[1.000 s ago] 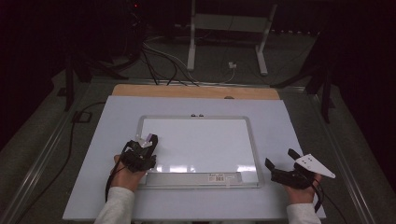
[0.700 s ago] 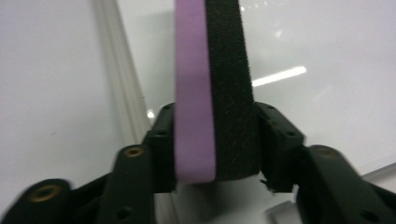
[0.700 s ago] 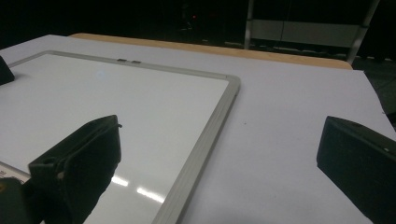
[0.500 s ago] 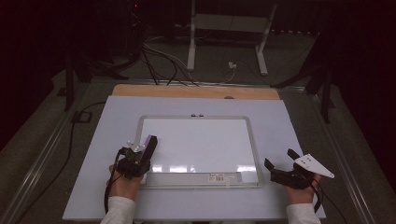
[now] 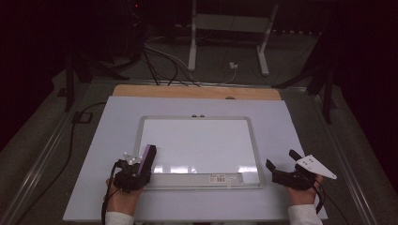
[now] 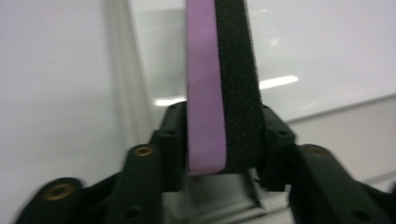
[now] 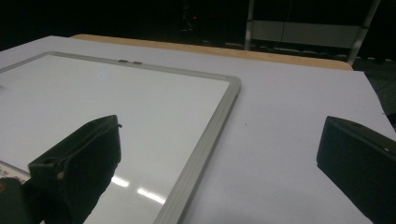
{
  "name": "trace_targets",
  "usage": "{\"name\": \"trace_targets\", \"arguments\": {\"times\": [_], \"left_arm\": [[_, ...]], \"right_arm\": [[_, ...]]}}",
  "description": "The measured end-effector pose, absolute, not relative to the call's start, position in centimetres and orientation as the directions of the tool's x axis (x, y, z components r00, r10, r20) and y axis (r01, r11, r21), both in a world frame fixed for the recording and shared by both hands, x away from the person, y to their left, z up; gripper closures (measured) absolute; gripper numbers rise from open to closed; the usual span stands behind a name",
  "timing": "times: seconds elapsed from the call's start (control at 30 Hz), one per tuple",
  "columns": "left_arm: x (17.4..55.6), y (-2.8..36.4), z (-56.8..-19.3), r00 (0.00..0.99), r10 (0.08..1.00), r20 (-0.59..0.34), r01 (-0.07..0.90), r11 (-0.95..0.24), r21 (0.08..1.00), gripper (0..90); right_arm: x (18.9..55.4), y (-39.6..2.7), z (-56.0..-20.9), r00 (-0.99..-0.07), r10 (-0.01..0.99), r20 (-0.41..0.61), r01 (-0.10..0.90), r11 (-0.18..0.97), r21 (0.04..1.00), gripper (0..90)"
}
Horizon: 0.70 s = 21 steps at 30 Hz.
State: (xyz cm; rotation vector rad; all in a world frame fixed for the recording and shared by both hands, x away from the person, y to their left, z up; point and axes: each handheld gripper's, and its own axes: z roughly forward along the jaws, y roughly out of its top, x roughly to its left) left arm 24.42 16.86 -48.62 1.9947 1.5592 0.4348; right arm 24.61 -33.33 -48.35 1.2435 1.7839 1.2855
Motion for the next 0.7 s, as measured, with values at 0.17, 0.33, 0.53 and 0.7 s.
{"name": "trace_targets", "arguments": {"times": [0.17, 0.33, 0.53, 0.7], "left_arm": [[23.6, 17.9, -46.7, 0.35, 0.923, -0.161, 0.638, -0.109, 0.762, 29.3], [23.3, 19.8, -44.2, 0.437, 0.894, -0.103, 0.397, -0.089, 0.913, 5.8], [23.5, 23.4, -44.3, 0.419, 0.906, -0.057, 0.249, -0.055, 0.967, 0.8], [23.4, 24.6, -45.2, 0.402, 0.913, -0.069, 0.257, -0.04, 0.966, 0.7]], "right_arm": [[24.6, -33.3, -48.4, -0.386, 0.921, 0.048, 0.335, 0.091, 0.938, 0.1], [24.1, -33.2, -48.1, -0.408, 0.912, 0.048, 0.315, 0.091, 0.945, 0.1], [23.4, -33.0, -47.8, -0.448, 0.893, 0.037, 0.285, 0.104, 0.953, 0.1], [23.3, -32.7, -47.7, -0.458, 0.889, 0.025, 0.274, 0.115, 0.955, 0.0]]}}
